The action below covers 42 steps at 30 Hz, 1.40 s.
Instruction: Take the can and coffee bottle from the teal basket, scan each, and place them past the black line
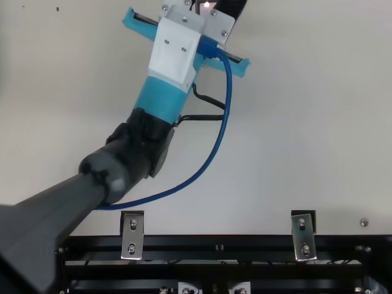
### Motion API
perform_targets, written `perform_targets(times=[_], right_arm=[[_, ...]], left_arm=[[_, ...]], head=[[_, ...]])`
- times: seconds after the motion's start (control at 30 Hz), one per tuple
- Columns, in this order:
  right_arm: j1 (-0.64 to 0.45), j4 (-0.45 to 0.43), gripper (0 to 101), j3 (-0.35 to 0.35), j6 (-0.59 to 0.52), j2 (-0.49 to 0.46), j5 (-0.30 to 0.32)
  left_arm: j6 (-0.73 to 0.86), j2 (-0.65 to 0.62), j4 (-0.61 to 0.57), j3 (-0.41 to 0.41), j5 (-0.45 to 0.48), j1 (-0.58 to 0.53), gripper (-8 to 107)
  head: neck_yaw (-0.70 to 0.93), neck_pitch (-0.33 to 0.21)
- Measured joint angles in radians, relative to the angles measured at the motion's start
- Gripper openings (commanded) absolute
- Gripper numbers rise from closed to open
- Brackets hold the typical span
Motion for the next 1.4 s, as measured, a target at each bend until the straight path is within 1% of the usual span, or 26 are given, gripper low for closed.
perform_targets(times=[0.07, 0.17, 0.27, 0.4, 0.47, 0.57, 0.67, 0.87, 0.97, 1.17, 1.3, 1.4], right_arm=[[0.000, 0.000, 101, 0.000, 0.000, 0.000, 0.000], [0.000, 0.000, 101, 0.000, 0.000, 0.000, 0.000], [0.000, 0.000, 101, 0.000, 0.000, 0.000, 0.000], [0.000, 0.000, 101, 0.000, 0.000, 0.000, 0.000], [0.000, 0.000, 101, 0.000, 0.000, 0.000, 0.000], [0.000, 0.000, 101, 0.000, 0.000, 0.000, 0.000], [0.000, 0.000, 101, 0.000, 0.000, 0.000, 0.000], [0.000, 0.000, 101, 0.000, 0.000, 0.000, 0.000], [0.000, 0.000, 101, 0.000, 0.000, 0.000, 0.000], [0.000, 0.000, 101, 0.000, 0.000, 0.000, 0.000], [0.000, 0.000, 101, 0.000, 0.000, 0.000, 0.000], [0.000, 0.000, 101, 0.000, 0.000, 0.000, 0.000]], left_arm=[[0.027, -0.044, 0.027, 0.006, 0.027, 0.010, 10], [0.068, -0.113, 0.066, 0.008, 0.096, 0.032, 10], [0.112, -0.198, 0.108, -0.003, 0.187, 0.063, 10], [0.146, -0.313, 0.166, -0.042, 0.332, 0.108, 10], [0.145, -0.371, 0.200, -0.068, 0.408, 0.132, 10], [0.142, -0.434, 0.242, -0.096, 0.492, 0.154, 10], [0.142, -0.441, 0.246, -0.096, 0.537, 0.154, 10], [0.137, -0.441, 0.253, -0.096, 0.540, 0.156, 10], [0.141, -0.437, 0.257, -0.105, 0.558, 0.163, 10], [0.193, -0.435, 0.252, -0.176, 0.681, 0.186, 10], [0.234, -0.459, 0.257, -0.236, 0.808, 0.206, 10], [0.254, -0.481, 0.284, -0.284, 0.910, 0.229, 10]], head=[[0.000, 0.000], [0.000, 0.000], [0.000, 0.005], [0.000, 0.000], [0.000, 0.000], [0.000, 0.000], [0.000, 0.000], [0.000, 0.000], [0.000, 0.000], [0.000, 0.000], [0.000, 0.000], [0.000, 0.000]])
